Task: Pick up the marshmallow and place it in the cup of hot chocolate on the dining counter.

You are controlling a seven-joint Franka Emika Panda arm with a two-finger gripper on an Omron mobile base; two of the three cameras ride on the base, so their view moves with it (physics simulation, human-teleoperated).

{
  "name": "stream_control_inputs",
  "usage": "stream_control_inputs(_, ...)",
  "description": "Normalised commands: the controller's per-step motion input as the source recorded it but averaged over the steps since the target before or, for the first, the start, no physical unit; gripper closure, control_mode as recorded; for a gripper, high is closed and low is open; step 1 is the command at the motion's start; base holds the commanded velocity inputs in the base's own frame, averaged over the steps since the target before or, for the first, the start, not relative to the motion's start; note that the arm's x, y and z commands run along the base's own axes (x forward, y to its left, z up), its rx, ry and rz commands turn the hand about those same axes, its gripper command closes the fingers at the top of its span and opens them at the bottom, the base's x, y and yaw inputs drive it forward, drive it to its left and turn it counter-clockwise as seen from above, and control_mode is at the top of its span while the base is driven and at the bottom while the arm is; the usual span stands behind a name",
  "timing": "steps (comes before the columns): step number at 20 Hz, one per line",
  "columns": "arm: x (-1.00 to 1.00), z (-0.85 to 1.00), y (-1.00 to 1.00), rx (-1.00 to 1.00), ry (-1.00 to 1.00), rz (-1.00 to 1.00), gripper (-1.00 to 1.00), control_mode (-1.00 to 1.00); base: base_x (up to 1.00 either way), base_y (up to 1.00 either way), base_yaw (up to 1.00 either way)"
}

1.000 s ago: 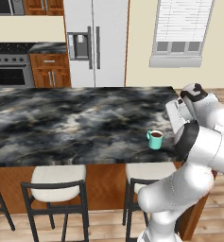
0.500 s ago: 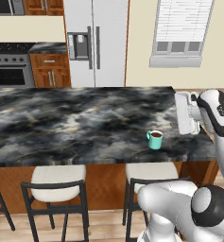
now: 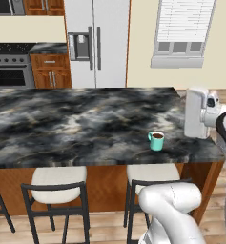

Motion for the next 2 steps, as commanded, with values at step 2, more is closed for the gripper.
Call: stream_control_inputs(2, -0.89, 0.98, 0.29, -0.24, -0.23, 0.25, -1.0, -1.0, 0.0, 0.0, 0.0)
